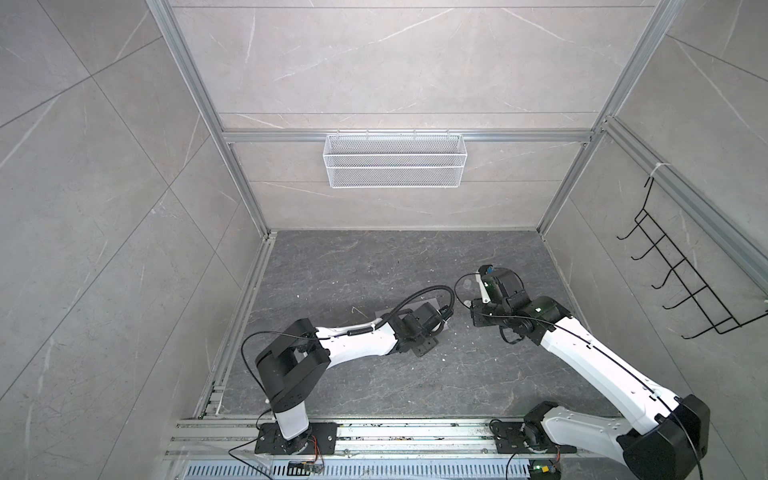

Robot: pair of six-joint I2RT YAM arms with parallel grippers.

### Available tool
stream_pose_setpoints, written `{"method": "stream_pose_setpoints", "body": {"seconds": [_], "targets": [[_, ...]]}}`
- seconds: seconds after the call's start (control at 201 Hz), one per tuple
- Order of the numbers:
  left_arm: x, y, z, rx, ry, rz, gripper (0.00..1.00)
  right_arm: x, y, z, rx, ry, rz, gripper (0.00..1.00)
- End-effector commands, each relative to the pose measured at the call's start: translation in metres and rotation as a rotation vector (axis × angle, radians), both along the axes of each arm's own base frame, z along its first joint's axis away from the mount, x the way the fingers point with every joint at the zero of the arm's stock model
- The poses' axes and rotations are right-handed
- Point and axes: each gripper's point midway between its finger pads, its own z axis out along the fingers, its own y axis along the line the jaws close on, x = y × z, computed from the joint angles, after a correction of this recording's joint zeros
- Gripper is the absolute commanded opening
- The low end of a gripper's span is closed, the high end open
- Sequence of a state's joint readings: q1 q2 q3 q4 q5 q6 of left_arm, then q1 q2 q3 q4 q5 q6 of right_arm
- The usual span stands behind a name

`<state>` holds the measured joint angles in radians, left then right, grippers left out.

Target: Place the letter into the envelope and seal it

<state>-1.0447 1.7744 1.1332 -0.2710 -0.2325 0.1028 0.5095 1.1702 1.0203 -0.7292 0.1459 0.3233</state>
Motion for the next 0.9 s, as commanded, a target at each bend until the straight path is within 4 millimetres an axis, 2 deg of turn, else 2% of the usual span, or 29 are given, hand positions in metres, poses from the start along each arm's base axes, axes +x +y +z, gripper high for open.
{"method": "stream_pose_setpoints", "body": {"seconds": [0.0,0.144,0.324,0.398,0.573,0.667,0.891], "targets": [[0.009,0.0,0.0,0.069,-0.048,-0.011,0.6,-0.002,0.003,0.005,0.052,-0.016,-0.002,0.0],[0.01,0.0,-0.01,0.095,-0.049,-0.006,0.51,-0.003,0.007,0.005,0.066,-0.016,0.019,0.0],[0.015,0.004,-0.017,0.122,-0.068,0.02,0.28,-0.004,0.01,0.006,0.077,-0.017,0.038,0.0],[0.016,0.004,-0.017,0.121,-0.071,0.024,0.24,-0.005,0.011,0.007,0.079,-0.015,0.05,0.0],[0.015,0.006,-0.007,0.097,-0.07,0.048,0.05,-0.01,0.014,0.011,0.09,-0.017,0.089,0.0],[0.013,0.007,0.004,0.063,-0.072,0.066,0.0,-0.01,0.012,0.018,0.089,-0.025,0.076,0.0],[0.003,0.014,0.029,-0.001,-0.054,0.069,0.0,-0.009,0.001,0.028,0.032,-0.039,0.055,0.0]]}}
